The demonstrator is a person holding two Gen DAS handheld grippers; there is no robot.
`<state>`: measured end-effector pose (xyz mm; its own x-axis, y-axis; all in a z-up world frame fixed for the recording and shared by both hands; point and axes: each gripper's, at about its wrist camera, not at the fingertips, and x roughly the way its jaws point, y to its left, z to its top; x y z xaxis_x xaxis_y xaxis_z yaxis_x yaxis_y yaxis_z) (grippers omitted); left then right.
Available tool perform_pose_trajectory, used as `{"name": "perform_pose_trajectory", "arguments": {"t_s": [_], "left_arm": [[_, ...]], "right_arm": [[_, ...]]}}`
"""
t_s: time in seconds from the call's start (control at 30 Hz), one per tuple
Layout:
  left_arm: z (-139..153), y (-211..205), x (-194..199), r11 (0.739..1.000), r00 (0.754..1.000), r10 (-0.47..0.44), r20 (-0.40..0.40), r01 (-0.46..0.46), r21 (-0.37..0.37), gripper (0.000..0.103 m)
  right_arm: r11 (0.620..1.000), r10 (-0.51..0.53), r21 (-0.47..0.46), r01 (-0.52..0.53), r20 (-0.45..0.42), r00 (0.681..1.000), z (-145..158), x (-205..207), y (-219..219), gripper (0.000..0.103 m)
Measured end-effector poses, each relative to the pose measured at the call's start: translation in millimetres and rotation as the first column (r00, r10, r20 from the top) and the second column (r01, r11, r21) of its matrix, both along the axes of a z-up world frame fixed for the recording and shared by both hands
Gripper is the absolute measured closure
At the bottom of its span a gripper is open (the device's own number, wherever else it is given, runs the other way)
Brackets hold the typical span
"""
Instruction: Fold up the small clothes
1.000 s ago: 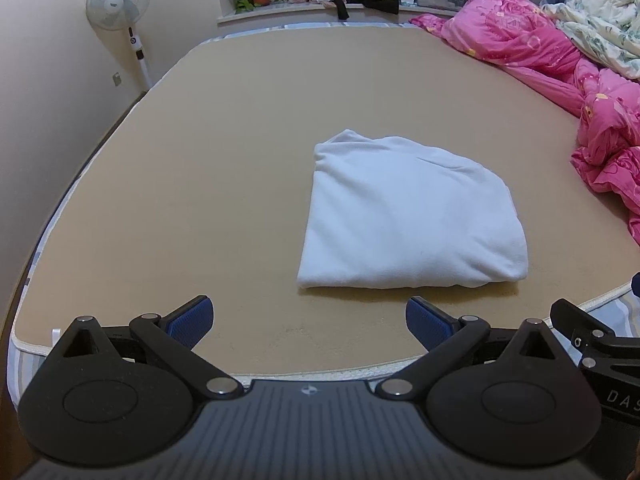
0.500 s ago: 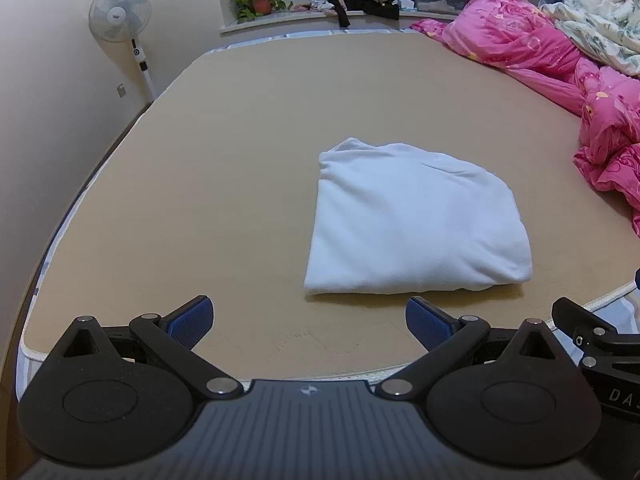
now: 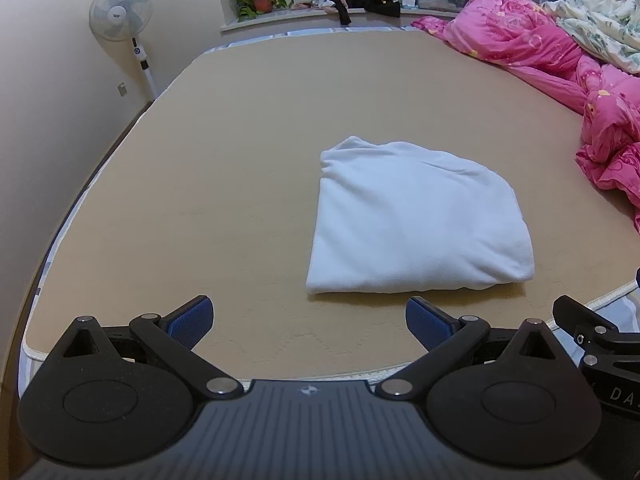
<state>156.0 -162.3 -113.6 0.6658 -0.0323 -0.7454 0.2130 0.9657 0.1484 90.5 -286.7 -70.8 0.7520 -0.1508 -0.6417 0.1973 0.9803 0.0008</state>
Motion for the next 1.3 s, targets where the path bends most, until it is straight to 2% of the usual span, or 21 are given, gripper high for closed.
{"name": "perform_pose_trajectory", "arguments": {"t_s": [1.3], "left_arm": [[-6.7, 2.4, 1.1, 1.000, 1.000, -0.001, -0.013, 0.002, 0.021, 0.000]], "right_arm": [[1.000, 0.012, 0.005, -0.012, -0.001, 1.000, -4.5, 2.1, 3.4, 0.001]]}}
